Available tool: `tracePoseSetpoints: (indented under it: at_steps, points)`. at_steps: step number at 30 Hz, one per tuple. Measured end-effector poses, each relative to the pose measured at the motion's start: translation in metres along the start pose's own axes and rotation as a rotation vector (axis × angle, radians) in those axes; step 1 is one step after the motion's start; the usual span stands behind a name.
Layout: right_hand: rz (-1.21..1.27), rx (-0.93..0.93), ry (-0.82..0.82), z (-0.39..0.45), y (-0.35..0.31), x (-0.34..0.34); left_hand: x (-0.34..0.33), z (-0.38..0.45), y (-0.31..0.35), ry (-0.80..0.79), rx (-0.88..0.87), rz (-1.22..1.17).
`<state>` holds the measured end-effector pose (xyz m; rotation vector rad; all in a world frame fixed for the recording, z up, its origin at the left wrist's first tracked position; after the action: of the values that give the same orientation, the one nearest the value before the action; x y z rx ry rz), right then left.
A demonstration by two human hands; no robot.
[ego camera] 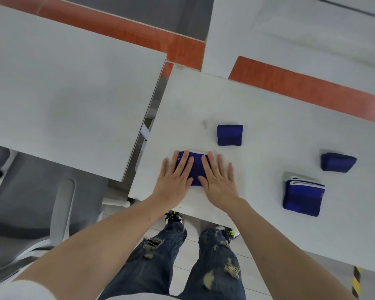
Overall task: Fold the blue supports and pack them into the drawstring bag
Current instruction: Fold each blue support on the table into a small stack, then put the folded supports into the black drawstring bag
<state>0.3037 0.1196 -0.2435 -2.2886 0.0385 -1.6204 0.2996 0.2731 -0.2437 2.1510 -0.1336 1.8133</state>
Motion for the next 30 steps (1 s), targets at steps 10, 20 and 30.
tracePoseSetpoints:
  at_steps: [10,20,30]
  points:
    - [0.208,-0.119,0.221,-0.024,0.015,0.071,0.049,0.016,0.03,0.021,0.078,-0.041]
    - [0.239,-0.306,0.493,-0.051,0.114,0.126,0.079,0.126,0.1,0.146,-0.007,-0.118]
    - [0.303,-0.271,0.544,-0.048,0.213,0.162,0.039,0.164,0.131,0.012,0.09,-0.057]
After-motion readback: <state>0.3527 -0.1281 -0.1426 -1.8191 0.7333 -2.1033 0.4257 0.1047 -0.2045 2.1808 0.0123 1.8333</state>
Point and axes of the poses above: each hand's wrist, its own z-axis towards the middle knuckle, its own x-axis out of the back of the hand, y = z × x, the point moved 7 cm from there along z, towards the middle knuckle, and after that the axes turned 12 degrees about y, right-handed, at the moved point
